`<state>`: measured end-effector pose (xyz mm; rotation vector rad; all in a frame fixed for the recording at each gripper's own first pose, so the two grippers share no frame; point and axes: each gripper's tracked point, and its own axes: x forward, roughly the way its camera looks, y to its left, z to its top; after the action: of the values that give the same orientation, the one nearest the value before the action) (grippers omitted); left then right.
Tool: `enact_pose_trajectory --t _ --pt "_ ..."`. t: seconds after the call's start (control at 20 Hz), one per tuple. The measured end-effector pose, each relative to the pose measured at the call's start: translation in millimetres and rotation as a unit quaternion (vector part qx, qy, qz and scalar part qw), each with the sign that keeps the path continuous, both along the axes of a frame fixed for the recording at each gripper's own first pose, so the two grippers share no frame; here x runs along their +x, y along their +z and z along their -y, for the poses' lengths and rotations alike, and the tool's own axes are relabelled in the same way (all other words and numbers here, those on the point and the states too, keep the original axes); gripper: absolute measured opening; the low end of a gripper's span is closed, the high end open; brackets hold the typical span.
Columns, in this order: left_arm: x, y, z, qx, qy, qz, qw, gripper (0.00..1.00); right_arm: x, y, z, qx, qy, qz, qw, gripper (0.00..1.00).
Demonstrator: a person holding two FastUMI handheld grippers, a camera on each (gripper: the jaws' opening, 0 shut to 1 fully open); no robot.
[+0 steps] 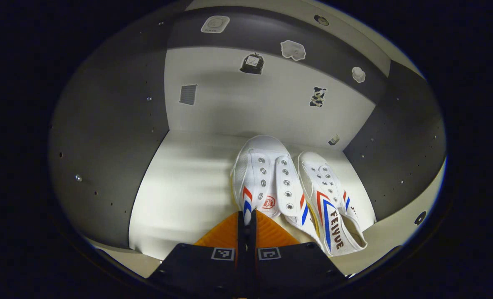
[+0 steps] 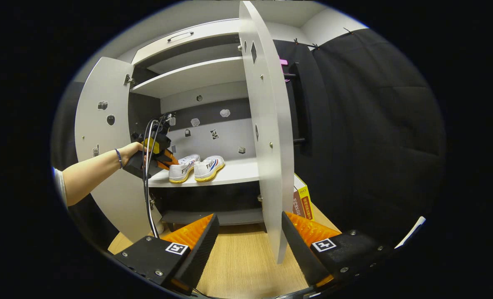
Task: Grab one shoe with the right hand and put it into the shoe cabinet, grab the other shoe with the left hand and put it into the shoe cabinet; then close the right door with the right hand and the left door with the left hand.
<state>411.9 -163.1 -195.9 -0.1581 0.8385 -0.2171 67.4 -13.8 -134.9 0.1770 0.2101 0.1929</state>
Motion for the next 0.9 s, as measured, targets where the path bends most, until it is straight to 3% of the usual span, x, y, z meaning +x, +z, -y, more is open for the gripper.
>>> enact_pose_trajectory --t 0.2,0.35,0.45,0.5,0.55,0.6,0.65,0.7,0.9 --pt "-1.5 -4.6 -5.0 0.016 0.007 -0.009 1.0 0.07 -1.7 0.9 -0.3 0.002 -0.002 0.0 1.0 0.93" --pt "-3.8 -3.2 -4.2 0.007 0.009 -0.008 1.0 0.17 -4.0 1.6 3.1 0.01 -0.006 -0.002 1.0 0.93" --pt "-2.6 9.5 -2.3 0.003 0.009 0.015 1.0 0.3 -7.9 1.7 9.1 0.014 -0.01 -0.004 1.0 0.93" --pt "-4.3 15.1 -7.3 0.019 0.008 0.024 0.999 0.29 -9.3 2.5 12.2 0.015 -0.013 -0.003 1.0 0.93" --pt "-6.0 24.1 -11.4 0.034 0.007 0.035 0.999 0.39 -11.0 3.1 16.3 0.015 -0.016 -0.002 1.0 0.93" --pt "-8.3 34.9 -9.0 0.039 0.004 0.051 0.998 0.4 -13.1 3.7 21.9 0.014 -0.019 -0.001 1.0 0.93" --pt "-12.6 46.6 -9.1 0.043 0.004 0.067 0.997 0.7 -14.0 3.3 28.5 0.013 -0.023 -0.001 1.0 0.93" --pt "-18.5 58.3 -7.3 0.043 0.001 0.083 0.996 0.81 -15.9 2.2 35.1 0.012 -0.027 -0.001 1.0 0.93" --pt "-62.0 110.0 2.3 0.041 -0.015 0.146 0.988 0.88 -19.3 -1.5 72.5 0.006 -0.055 -0.002 0.998 0.93"
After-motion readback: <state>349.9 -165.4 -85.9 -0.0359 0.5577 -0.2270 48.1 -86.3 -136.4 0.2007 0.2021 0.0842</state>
